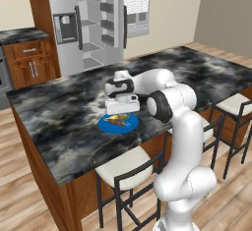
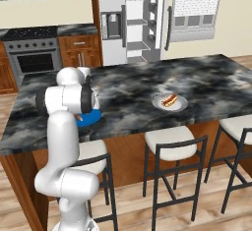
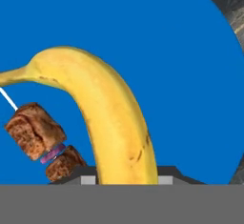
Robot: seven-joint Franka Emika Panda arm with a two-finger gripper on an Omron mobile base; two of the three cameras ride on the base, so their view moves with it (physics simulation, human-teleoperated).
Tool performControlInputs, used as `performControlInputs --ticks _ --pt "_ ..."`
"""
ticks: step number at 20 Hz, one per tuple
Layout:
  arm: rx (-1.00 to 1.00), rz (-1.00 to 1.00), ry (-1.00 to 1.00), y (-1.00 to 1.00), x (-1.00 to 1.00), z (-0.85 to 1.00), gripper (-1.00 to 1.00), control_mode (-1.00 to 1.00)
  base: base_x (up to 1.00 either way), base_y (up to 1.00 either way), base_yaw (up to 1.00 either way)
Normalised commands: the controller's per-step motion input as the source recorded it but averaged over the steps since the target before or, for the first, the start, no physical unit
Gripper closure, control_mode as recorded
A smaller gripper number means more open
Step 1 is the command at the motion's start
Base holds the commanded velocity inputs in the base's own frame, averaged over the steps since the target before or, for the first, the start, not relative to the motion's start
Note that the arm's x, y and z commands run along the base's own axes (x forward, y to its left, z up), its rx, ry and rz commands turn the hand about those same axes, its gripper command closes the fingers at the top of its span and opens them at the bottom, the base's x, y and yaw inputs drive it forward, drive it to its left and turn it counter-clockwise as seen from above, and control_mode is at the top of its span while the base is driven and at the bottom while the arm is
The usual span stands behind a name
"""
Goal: Pick up the banana and apple from the fridge and place one fruit on each plate on the dining counter.
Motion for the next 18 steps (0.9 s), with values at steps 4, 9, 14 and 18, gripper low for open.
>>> performControlInputs --ticks 4,9,14,18 --pt "0.0 0.0 0.0 0.0 0.0 -0.04 1.0 -1.0 0.0 0.0 0.0" --pt "0.0 0.0 0.0 0.0 0.0 0.0 1.0 -1.0 0.0 0.0 0.0" --pt "0.0 0.0 0.0 0.0 0.0 0.0 -1.0 -1.0 0.0 0.0 0.0" --pt "0.0 -0.05 0.0 -0.04 -0.03 0.19 -1.0 -1.0 0.0 0.0 0.0"
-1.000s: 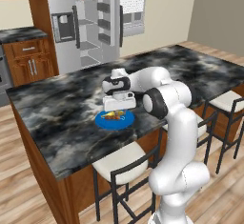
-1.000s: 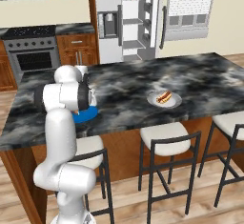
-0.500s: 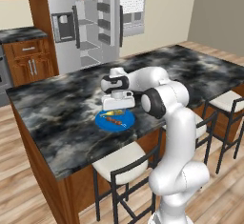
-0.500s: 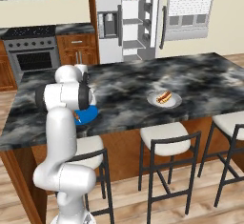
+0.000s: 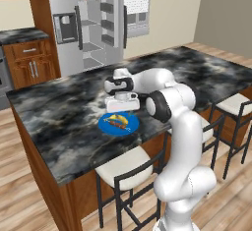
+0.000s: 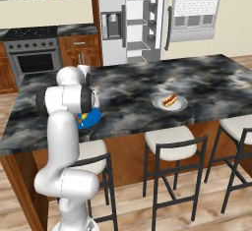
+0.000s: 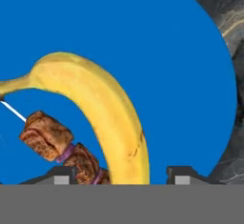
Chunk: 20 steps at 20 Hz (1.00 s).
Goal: Pick up the banana and apple from the fridge and place one fruit on each plate on the dining counter.
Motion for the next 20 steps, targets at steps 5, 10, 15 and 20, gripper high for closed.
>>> performControlInputs --ticks 5,10,15,20 --pt "0.02 -0.09 -0.07 -0.06 -0.34 0.58 -1.0 -1.0 0.0 0.0 0.0" --pt "0.06 -0.13 -0.18 -0.24 -0.89 0.59 -1.0 -1.0 0.0 0.0 0.0" --pt "0.0 -0.12 -0.3 -0.26 -1.0 0.22 -1.0 -1.0 0.0 0.0 0.0" --pt "0.0 -0.02 -0.36 -0.18 -1.0 0.41 -1.0 -1.0 0.0 0.0 0.0"
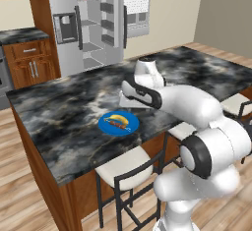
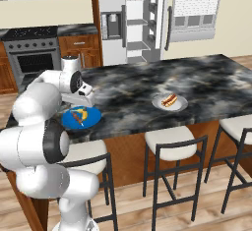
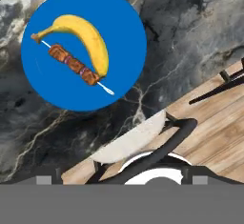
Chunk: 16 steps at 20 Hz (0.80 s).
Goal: Pick up the banana and apple from the fridge and place one fruit on each plate on the dining counter.
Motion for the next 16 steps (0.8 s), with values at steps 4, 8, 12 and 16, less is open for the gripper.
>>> performControlInputs --ticks 4,8,12,16 --pt "0.0 0.0 -0.28 -0.08 -1.0 0.64 -1.0 -1.0 0.0 0.0 0.0" --pt "0.0 0.0 -0.21 -0.02 -1.0 0.63 -1.0 -1.0 0.0 0.0 0.0" --pt "0.01 0.04 -0.15 0.0 -1.0 0.81 -1.0 -1.0 0.0 0.0 0.0" --pt "0.01 0.04 -0.07 -0.04 -1.0 0.62 -1.0 -1.0 0.0 0.0 0.0"
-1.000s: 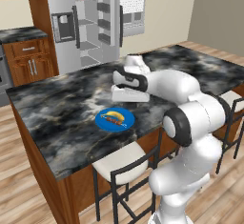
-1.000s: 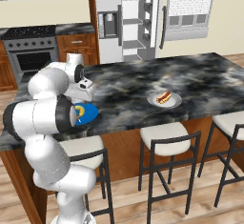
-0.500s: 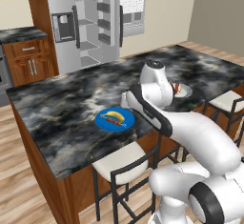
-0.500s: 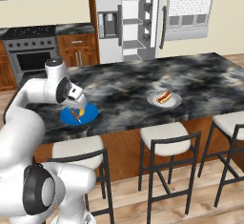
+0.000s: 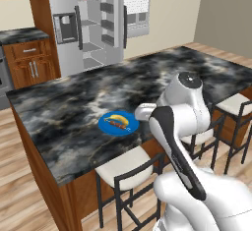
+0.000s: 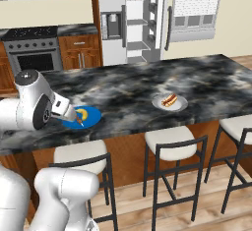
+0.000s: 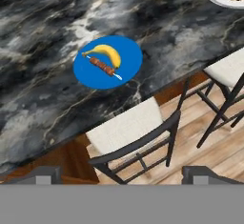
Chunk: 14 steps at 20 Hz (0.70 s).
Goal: Pick up the banana and apple from the fridge and place one fruit on each plate on the dining counter.
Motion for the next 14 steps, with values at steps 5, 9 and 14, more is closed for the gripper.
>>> performControlInputs --ticks 5,9,14 --pt "0.0 0.0 -0.02 -0.33 -0.9 0.47 -1.0 -1.0 0.0 0.0 0.0" --pt "-0.02 0.0 0.0 -0.46 -0.79 0.26 -1.0 -1.0 0.0 0.0 0.0" --pt "-0.02 0.0 0.05 -0.17 -0.14 0.49 -1.0 -1.0 0.0 0.0 0.0"
